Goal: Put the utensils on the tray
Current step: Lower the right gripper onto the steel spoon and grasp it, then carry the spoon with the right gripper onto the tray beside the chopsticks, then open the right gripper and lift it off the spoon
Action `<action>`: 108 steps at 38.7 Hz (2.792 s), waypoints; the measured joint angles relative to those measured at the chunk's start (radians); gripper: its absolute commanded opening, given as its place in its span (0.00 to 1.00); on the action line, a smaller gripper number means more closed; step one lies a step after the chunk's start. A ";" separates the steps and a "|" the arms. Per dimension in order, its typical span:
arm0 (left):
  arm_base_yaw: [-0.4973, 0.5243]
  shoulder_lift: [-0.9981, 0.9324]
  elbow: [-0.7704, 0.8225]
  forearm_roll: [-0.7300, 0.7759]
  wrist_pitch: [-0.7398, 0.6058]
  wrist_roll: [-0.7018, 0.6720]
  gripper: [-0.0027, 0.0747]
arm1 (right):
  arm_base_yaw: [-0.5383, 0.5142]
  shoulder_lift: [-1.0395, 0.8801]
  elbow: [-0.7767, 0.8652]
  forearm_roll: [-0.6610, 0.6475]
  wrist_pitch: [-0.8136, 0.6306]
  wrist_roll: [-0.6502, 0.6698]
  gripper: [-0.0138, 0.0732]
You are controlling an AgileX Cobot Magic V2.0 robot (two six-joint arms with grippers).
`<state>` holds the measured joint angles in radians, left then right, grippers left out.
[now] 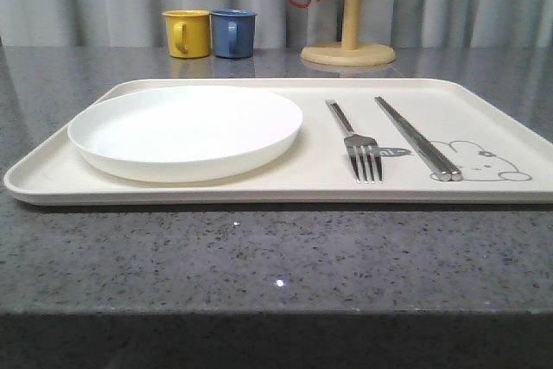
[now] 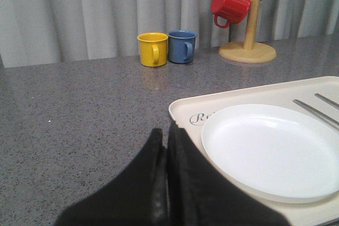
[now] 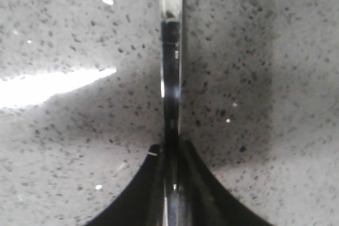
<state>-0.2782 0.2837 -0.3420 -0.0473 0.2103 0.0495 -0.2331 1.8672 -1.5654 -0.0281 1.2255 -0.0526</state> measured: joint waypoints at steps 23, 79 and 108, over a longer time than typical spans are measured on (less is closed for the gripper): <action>0.000 0.000 0.000 0.000 0.000 0.000 0.01 | 0.281 -0.269 0.000 0.106 0.015 0.189 0.10; 0.000 0.000 0.000 0.000 0.000 0.000 0.01 | 0.465 -0.009 -0.015 0.126 0.003 0.325 0.60; 0.000 0.000 0.000 0.000 0.000 0.000 0.01 | 0.465 -0.653 0.222 0.028 -0.053 0.205 0.08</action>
<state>-0.2782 0.2837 -0.3420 -0.0473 0.2103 0.0495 0.2318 1.2143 -1.3436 0.0000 1.1722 0.1528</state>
